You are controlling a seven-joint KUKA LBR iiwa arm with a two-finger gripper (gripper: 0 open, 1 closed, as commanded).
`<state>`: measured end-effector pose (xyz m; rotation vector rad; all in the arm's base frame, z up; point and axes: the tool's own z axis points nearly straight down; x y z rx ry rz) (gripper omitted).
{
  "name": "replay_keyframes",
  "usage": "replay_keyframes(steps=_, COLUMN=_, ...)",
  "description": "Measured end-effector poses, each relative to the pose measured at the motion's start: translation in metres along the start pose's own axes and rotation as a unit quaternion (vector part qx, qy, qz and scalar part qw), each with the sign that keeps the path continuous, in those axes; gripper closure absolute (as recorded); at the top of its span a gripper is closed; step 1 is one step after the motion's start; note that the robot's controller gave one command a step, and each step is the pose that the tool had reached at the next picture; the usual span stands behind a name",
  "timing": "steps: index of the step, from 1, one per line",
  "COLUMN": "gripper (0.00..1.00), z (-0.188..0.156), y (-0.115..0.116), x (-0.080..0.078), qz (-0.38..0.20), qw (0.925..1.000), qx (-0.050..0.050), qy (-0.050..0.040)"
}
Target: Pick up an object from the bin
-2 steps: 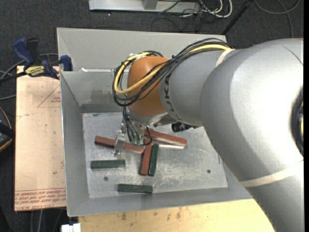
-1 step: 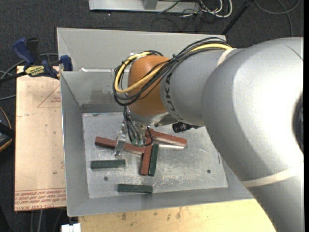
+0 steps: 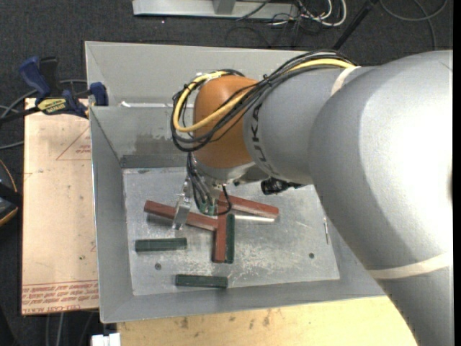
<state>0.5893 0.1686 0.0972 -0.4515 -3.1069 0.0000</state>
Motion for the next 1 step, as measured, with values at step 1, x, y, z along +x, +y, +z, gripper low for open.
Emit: replay_keyframes(steps=1, gripper=1.0, z=-0.0141, y=0.0016, x=-0.0024, qz=-0.001, qw=1.0, qx=-0.002, qy=-0.0032)
